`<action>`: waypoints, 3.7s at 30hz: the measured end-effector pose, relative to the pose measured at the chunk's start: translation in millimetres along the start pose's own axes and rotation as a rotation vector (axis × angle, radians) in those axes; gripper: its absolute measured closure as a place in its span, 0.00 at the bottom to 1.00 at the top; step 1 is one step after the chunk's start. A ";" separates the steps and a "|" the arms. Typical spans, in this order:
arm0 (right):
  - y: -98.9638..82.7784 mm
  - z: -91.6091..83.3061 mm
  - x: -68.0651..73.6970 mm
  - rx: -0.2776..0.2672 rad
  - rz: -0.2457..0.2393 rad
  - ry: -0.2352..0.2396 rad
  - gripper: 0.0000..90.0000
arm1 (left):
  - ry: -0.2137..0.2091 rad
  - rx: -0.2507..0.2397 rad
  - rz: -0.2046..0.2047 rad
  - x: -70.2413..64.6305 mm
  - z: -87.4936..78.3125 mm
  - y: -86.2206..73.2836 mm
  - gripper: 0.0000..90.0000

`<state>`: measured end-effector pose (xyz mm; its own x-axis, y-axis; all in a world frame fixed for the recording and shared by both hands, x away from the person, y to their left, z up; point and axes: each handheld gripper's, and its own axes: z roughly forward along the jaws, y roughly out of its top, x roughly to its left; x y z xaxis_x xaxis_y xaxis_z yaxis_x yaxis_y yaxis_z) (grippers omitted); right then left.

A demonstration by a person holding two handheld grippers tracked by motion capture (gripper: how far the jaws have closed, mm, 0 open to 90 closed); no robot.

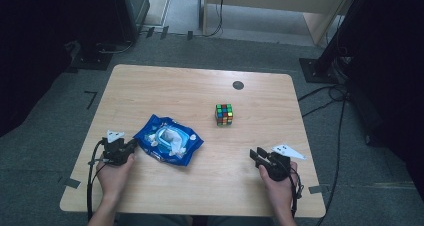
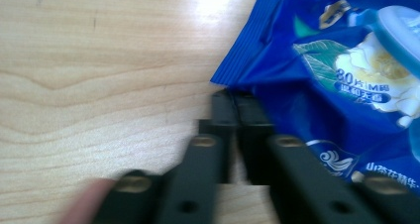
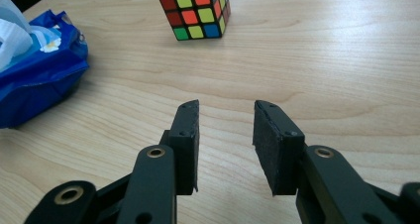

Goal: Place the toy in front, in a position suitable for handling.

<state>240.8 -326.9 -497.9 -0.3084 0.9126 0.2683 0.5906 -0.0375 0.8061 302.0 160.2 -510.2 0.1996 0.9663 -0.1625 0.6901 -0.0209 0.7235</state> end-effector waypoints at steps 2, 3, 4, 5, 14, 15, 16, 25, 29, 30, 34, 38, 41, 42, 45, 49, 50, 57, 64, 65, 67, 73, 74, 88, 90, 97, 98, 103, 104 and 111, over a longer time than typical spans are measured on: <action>-1.1 1.1 -0.2 0.009 0.000 -0.003 0.71 | 0.015 -0.036 0.031 -6.0 -4.9 0.2 0.69; -1.7 1.6 -0.4 0.011 -0.005 -0.006 0.70 | 0.008 -0.051 0.046 -9.5 -8.4 0.9 0.65; -2.2 1.8 -0.4 0.014 -0.005 -0.006 0.70 | 0.002 -0.060 0.058 -12.4 -11.6 1.3 0.59; -3.0 2.2 -0.9 0.017 -0.008 -0.008 0.70 | -0.015 -0.082 0.079 -17.7 -17.2 1.4 0.52; -5.6 3.4 -4.4 0.030 -0.001 -0.020 0.68 | -0.133 -0.045 0.273 -65.4 -32.7 -11.4 0.49; -5.6 3.4 -4.4 0.030 -0.001 -0.020 0.68 | -0.140 -0.029 0.283 -69.0 -29.8 -13.4 0.49; -5.6 3.5 -4.4 0.030 -0.001 -0.021 0.68 | -0.147 -0.010 0.300 -75.2 -24.9 -17.4 0.49; -6.4 5.6 -4.8 0.035 -0.003 -0.025 0.66 | -0.087 0.047 0.252 -93.1 7.9 -15.0 0.43; -6.6 4.9 -4.8 0.034 -0.002 -0.027 0.65 | -0.034 0.039 0.233 -91.1 20.6 -1.5 0.41; -6.6 4.9 -4.8 0.034 -0.002 -0.027 0.65 | -0.026 0.038 0.219 -87.5 25.1 2.8 0.41; -8.1 5.7 -7.3 0.045 0.002 -0.039 0.62 | 0.003 0.033 0.161 -73.7 36.5 16.4 0.39; -9.1 6.8 -6.6 0.050 -0.002 -0.049 0.57 | -0.001 0.026 0.152 -63.4 33.1 17.9 0.36; -9.3 9.3 -6.5 0.048 -0.019 -0.066 0.45 | -0.033 -0.001 0.184 -59.9 20.6 10.4 0.29; -9.3 9.3 -6.5 0.048 -0.019 -0.066 0.45 | -0.045 0.002 0.199 -58.2 15.8 7.7 0.29; -8.8 12.0 -4.2 0.052 -0.041 -0.080 0.30 | -0.062 -0.003 0.228 -48.8 0.5 -1.2 0.16; -5.5 14.1 2.9 0.047 -0.035 -0.112 0.10 | -0.096 -0.005 0.205 -21.8 -17.9 -18.7 0.11; -5.5 14.1 2.9 0.047 -0.035 -0.112 0.10 | -0.096 -0.005 0.205 -21.8 -17.9 -18.7 0.11; 9.1 25.7 20.3 0.019 -0.038 -0.091 0.03 | -0.077 0.001 0.190 -15.4 -17.5 -21.8 0.11; 27.4 53.7 40.4 0.015 -0.069 -0.090 0.04 | -0.076 0.020 0.184 -15.7 -15.4 -22.9 0.11; 33.8 67.0 47.1 0.016 -0.075 -0.097 0.05 | -0.076 0.020 0.183 -15.6 -15.4 -23.1 0.11; 39.1 78.2 52.3 0.017 -0.083 -0.110 0.07 | -0.076 0.020 0.189 -16.1 -15.6 -23.6 0.11; 53.4 106.8 58.9 0.045 -0.086 -0.143 0.07 | -0.091 0.023 0.186 -15.3 -15.2 -23.4 0.11; 55.6 111.0 59.3 0.042 -0.086 -0.148 0.07 | -0.093 0.024 0.185 -15.2 -15.2 -23.3 0.11; 72.3 166.9 62.4 0.021 -0.050 -0.285 0.17 | -0.085 0.034 0.218 -18.2 -13.8 -23.8 0.13; 72.8 171.0 62.4 0.024 -0.057 -0.291 0.20 | -0.081 0.034 0.223 -19.2 -13.6 -24.1 0.13; 72.2 177.1 60.2 0.028 -0.059 -0.313 0.38 | -0.079 0.036 0.224 -19.6 -13.6 -24.3 0.14; 72.6 177.1 60.6 0.033 -0.065 -0.309 0.38 | -0.079 0.035 0.224 -19.8 -13.6 -24.3 0.14; 73.0 171.6 58.4 0.042 -0.063 -0.292 0.38 | -0.081 0.037 0.230 -19.7 -13.5 -24.2 0.14; 73.1 167.5 58.6 0.039 -0.067 -0.274 0.38 | -0.081 0.038 0.229 -19.7 -13.5 -24.2 0.14; 72.0 128.2 68.7 -0.002 -0.161 -0.202 0.38 | -0.079 0.039 0.236 -20.3 -13.3 -24.2 0.14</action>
<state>357.7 -214.8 -489.0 -0.2430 0.9697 0.0255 0.5445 0.1146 0.8309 272.0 144.5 -515.5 0.4111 0.9104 -0.0456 0.6442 -0.2547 0.7212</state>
